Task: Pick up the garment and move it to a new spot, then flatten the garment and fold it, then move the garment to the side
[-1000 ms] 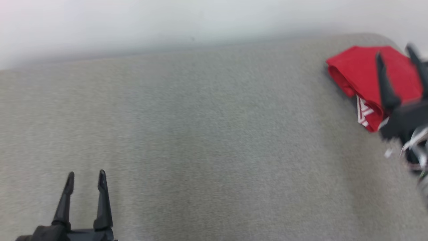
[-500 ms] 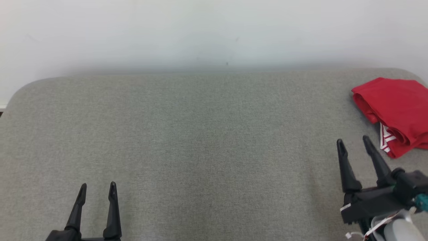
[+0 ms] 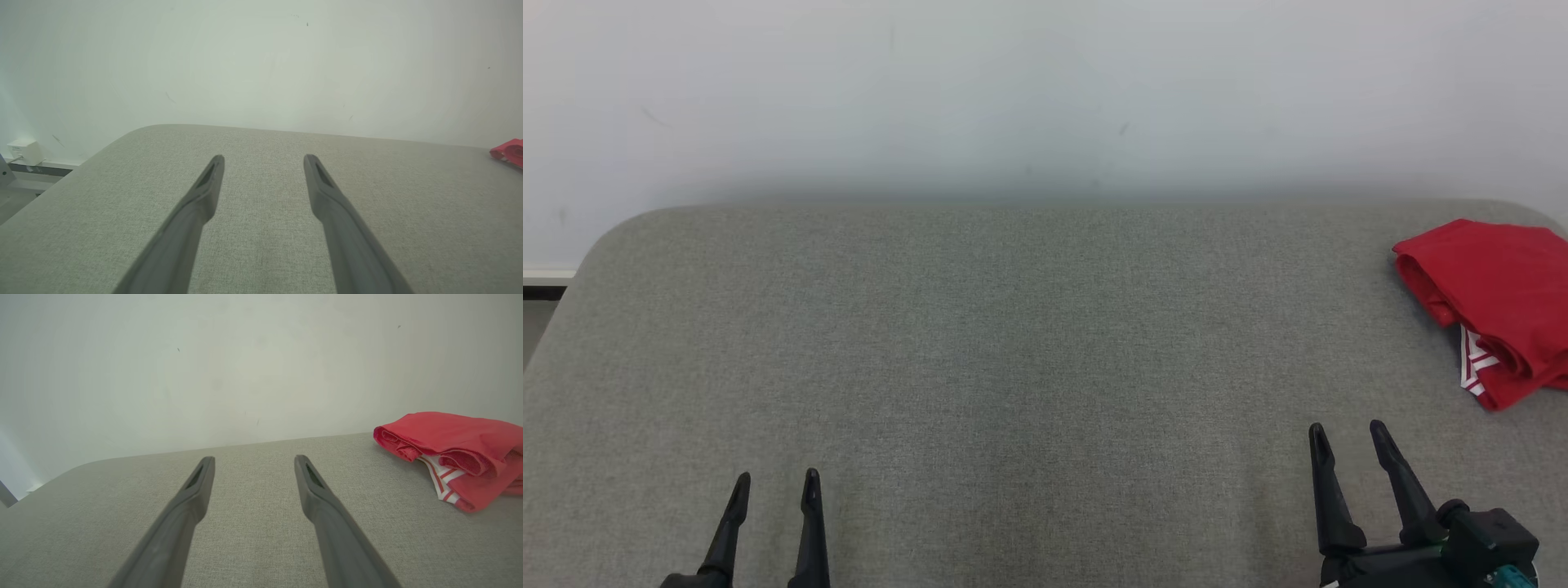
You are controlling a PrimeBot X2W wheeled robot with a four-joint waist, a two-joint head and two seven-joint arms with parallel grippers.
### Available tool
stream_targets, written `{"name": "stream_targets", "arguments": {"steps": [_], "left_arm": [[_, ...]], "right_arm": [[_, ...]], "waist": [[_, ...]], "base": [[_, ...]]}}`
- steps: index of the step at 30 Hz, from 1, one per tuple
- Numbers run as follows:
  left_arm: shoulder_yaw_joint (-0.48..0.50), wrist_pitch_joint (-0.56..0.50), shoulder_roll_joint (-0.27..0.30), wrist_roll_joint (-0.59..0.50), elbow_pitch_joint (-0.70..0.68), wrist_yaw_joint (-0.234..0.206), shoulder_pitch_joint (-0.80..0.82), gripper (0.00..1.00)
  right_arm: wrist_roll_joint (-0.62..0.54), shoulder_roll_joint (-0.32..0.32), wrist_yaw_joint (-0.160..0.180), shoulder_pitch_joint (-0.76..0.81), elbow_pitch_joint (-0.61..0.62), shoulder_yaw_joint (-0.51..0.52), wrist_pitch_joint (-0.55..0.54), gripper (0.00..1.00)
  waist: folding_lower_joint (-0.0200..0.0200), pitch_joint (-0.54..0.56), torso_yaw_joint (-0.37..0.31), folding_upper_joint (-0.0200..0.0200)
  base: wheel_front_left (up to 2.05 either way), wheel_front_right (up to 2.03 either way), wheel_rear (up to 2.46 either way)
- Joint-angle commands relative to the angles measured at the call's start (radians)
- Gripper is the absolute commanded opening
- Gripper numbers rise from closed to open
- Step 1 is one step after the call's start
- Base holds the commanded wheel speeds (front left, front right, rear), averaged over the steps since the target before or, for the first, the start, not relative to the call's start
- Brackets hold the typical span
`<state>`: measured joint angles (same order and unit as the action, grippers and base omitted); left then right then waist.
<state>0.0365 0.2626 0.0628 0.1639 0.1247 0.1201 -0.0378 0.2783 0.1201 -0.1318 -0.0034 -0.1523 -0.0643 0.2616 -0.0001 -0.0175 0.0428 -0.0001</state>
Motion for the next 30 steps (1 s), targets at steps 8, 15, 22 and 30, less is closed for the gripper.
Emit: {"name": "stream_targets", "arguments": {"steps": [8, 15, 22, 30], "left_arm": [[-0.016, 0.003, 0.007, -0.01, 0.025, 0.005, 0.0, 1.0], [-0.021, -0.001, 0.004, -0.004, 0.026, 0.004, 0.002, 0.0], [-0.017, -0.025, 0.0, 0.085, 0.061, 0.004, 0.004, 0.0], [-0.006, -0.064, -0.002, 0.237, 0.066, 0.005, 0.021, 0.0]], "right_arm": [[-0.018, -0.029, 0.003, 0.023, -0.012, 0.018, 0.004, 1.0], [-0.024, -0.037, 0.0, 0.013, -0.024, 0.021, -0.002, 0.0], [0.059, -0.039, 0.0, 0.021, -0.051, 0.026, -0.026, 0.0], [0.205, -0.039, 0.0, 0.005, -0.056, 0.04, -0.062, 0.0]], "waist": [[0.0001, 0.008, 0.003, 0.0001], [0.0002, 0.005, -0.001, 0.0001], [0.0001, 0.005, -0.003, 0.0], [0.0001, 0.006, -0.005, 0.0001]], "base": [[0.0, 0.0, 0.0], [0.0, 0.0, 0.0], [0.0, 0.0, 0.0], [0.0, 0.0, 0.0]]}}
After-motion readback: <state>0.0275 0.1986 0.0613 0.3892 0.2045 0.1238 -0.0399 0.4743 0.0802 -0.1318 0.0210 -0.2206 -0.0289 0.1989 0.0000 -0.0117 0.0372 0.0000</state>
